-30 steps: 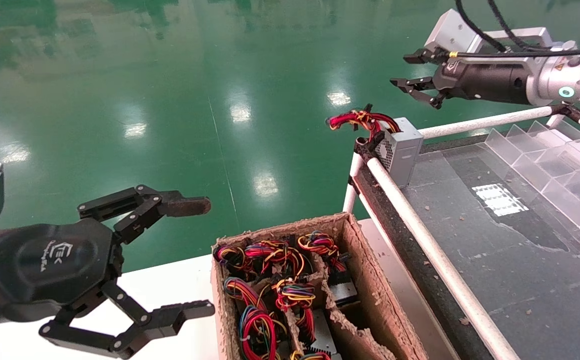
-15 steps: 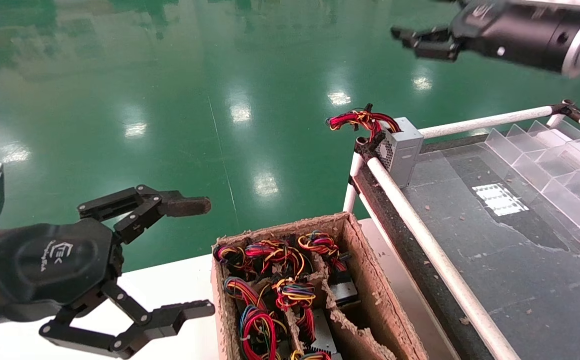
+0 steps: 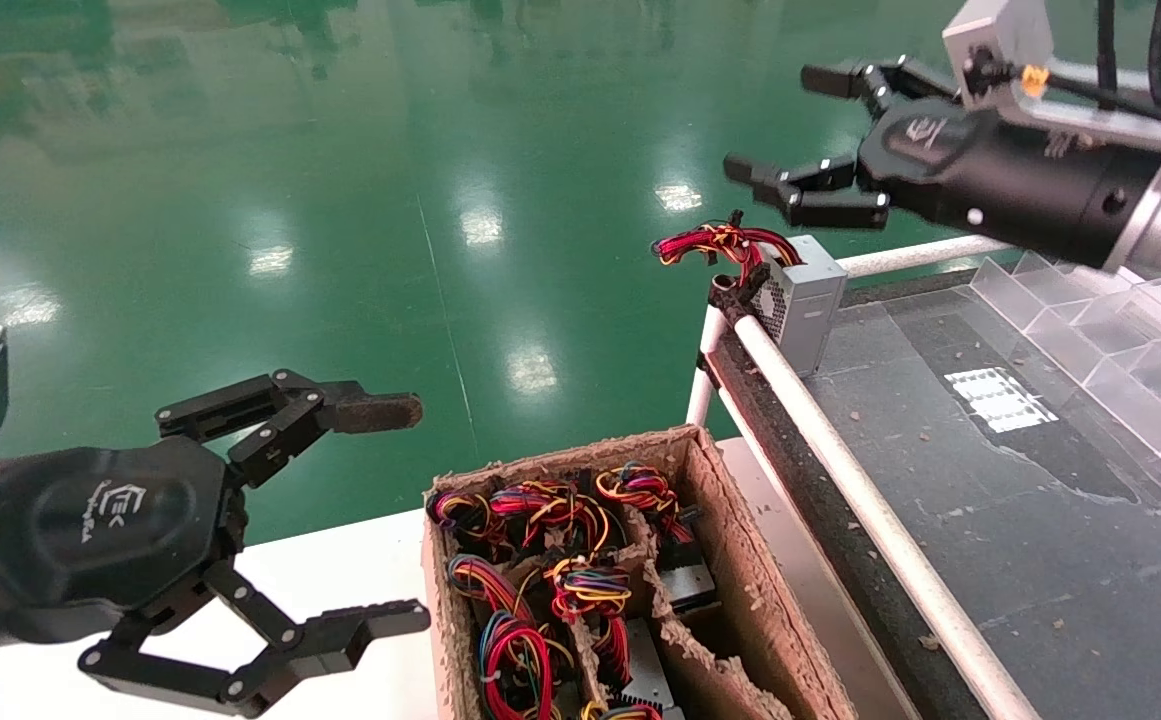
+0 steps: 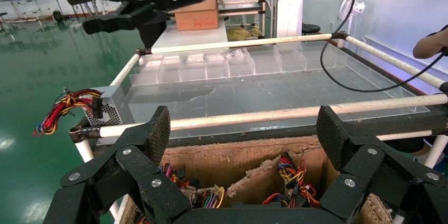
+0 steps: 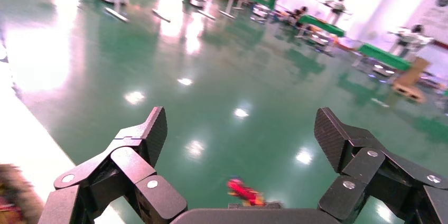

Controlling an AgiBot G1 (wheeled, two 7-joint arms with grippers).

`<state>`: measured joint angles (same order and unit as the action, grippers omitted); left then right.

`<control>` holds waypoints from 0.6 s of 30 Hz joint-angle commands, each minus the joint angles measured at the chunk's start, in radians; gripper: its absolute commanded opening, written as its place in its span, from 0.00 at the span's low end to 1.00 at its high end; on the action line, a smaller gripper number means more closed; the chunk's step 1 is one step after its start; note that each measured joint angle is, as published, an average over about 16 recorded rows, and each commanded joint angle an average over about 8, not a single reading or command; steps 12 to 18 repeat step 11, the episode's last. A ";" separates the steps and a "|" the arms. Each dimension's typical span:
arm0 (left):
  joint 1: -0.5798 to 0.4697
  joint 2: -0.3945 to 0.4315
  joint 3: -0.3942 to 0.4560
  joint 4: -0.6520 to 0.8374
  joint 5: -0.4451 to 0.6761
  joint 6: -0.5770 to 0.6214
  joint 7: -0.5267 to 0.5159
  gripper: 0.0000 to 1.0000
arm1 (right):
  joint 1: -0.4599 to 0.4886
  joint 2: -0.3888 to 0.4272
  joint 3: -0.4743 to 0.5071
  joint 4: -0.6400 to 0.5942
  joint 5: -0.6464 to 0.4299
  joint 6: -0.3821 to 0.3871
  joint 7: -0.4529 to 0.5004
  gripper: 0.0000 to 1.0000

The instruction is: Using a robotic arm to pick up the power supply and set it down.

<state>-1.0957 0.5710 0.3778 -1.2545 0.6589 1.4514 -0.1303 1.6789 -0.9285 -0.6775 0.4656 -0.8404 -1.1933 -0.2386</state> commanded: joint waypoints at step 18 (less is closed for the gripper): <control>0.000 0.000 0.000 0.000 0.000 0.000 0.000 1.00 | -0.167 0.087 0.110 0.226 0.030 -0.083 0.118 1.00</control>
